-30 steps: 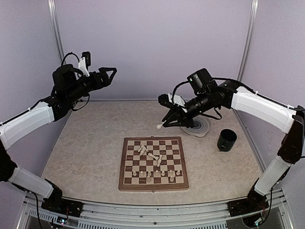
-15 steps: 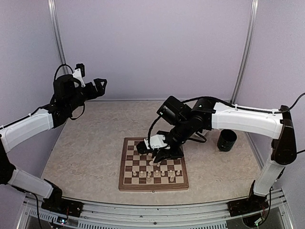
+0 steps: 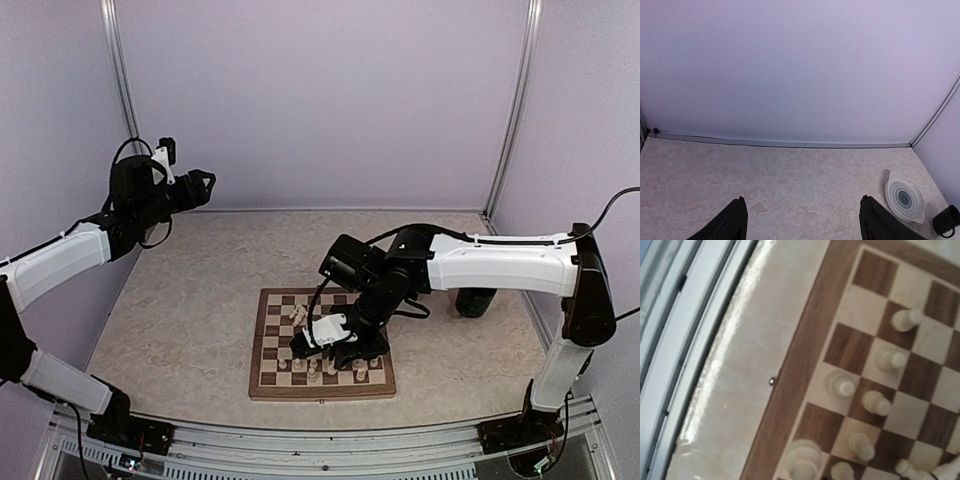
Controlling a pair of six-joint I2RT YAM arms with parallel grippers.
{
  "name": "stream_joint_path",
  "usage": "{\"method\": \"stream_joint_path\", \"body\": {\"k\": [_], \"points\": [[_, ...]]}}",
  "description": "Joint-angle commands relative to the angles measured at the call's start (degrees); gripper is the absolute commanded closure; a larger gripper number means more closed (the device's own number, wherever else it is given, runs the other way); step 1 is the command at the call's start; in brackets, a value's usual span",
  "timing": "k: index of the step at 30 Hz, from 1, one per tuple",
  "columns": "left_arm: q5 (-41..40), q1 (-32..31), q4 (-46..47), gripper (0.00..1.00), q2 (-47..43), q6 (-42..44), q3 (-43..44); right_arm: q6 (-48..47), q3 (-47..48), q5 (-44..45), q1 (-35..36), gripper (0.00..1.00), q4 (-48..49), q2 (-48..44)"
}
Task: Set up the chess pieces on the board
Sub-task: Place the queen at c1.
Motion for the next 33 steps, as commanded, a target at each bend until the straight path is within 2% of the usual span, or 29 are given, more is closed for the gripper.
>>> {"method": "stream_joint_path", "body": {"k": [1, 17, 27, 33], "points": [[-3.1, -0.4, -1.1, 0.25, -3.3, 3.7, 2.0, 0.2, 0.7, 1.5, 1.4, 0.89, -1.2, 2.1], [-1.2, -2.3, -1.9, 0.25, -4.3, 3.2, 2.7, 1.2, 17.0, 2.3, 3.6, 0.9, -4.9, 11.3], [-1.1, -2.8, -2.2, 0.24, -4.5, 2.9, 2.9, 2.1, 23.5, 6.4, 6.4, 0.89, -8.2, 19.9], [-1.1, -2.7, -2.2, 0.24, -4.7, 2.9, 2.8, 2.2, 23.2, 8.7, 6.8, 0.89, -8.5, 21.0]]}}
